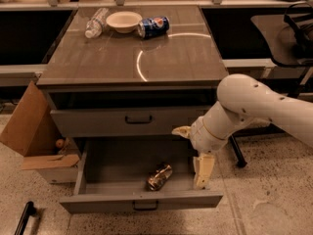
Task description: Pick orange can from middle drawer and place on counter
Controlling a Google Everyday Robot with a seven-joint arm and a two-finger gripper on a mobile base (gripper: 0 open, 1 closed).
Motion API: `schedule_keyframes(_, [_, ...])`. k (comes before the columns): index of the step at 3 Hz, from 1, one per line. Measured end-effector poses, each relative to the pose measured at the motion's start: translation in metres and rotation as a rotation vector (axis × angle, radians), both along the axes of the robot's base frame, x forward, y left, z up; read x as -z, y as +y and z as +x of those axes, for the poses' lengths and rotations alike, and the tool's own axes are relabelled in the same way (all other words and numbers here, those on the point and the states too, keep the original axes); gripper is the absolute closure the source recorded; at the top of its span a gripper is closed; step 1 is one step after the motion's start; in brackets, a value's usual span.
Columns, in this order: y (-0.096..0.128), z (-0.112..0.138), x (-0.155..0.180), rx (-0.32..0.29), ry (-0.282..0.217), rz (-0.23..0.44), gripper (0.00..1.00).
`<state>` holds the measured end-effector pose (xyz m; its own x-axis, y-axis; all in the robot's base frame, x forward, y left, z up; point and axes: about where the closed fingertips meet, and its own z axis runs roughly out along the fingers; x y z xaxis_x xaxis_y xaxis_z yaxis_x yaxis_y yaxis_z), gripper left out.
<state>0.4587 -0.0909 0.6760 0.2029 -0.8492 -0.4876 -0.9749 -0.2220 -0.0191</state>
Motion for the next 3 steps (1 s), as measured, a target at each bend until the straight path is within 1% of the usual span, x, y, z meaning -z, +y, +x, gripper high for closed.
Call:
schedule_keyframes(1, [0.013, 0.006, 0.041, -0.122, -0.034, -0.022, 0.00])
schedule_keyframes(2, [0.024, 0.014, 0.077, -0.228, -0.078, -0.033, 0.00])
schedule_keyframes(3, [0.035, 0.021, 0.120, -0.290, -0.122, -0.073, 0.00])
